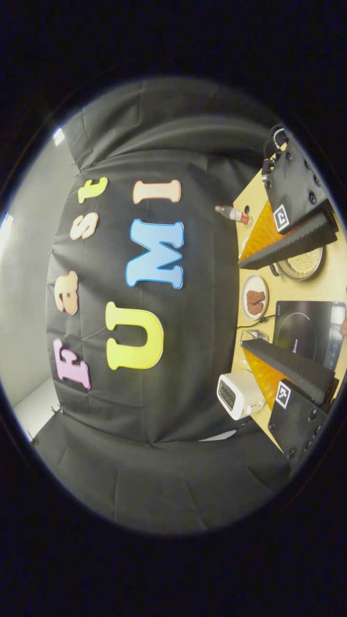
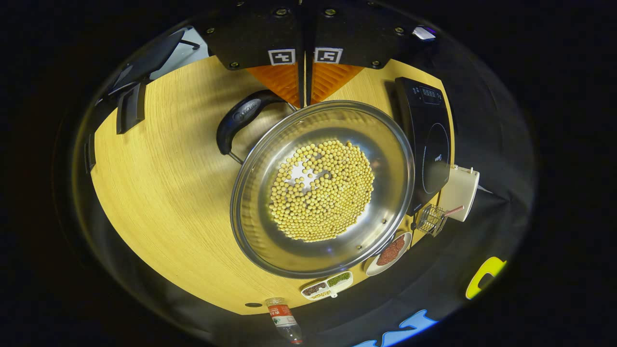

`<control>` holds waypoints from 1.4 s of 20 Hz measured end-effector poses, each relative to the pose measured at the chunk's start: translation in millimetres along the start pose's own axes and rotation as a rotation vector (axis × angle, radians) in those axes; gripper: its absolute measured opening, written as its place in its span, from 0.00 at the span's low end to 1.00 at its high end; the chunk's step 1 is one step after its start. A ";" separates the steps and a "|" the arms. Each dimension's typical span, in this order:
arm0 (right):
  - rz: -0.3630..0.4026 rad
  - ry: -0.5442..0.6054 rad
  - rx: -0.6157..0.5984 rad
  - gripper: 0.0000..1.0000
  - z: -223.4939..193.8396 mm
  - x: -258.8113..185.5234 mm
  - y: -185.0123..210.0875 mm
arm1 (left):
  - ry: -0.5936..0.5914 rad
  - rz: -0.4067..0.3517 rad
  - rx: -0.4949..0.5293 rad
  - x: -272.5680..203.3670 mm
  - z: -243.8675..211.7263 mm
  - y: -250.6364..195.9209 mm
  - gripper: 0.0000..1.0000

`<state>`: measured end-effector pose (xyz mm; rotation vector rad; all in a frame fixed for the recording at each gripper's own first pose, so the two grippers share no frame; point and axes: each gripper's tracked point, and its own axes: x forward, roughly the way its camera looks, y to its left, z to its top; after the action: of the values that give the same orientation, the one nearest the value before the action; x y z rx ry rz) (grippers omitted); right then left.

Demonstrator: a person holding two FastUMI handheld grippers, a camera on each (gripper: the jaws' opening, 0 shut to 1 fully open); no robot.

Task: First push the handle of the pot to place it horizontally, then grasp the pot with both hands and set it on the induction cooktop.

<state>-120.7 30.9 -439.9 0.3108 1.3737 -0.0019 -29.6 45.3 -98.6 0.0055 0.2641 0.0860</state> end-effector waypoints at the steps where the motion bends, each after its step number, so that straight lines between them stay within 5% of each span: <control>1: -0.007 0.000 -0.004 0.00 1.2 0.0 -3.4 | 0.000 -0.002 0.000 -0.9 0.3 -1.0 0.94; 28: -0.228 0.013 -0.139 0.06 61.2 1.4 -96.4 | 0.036 -0.017 0.032 21.2 -9.7 -20.3 0.94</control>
<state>-79.0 -74.7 -452.2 0.0375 1.4077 -0.0931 -10.0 26.8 -113.9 0.0330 0.3011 0.0647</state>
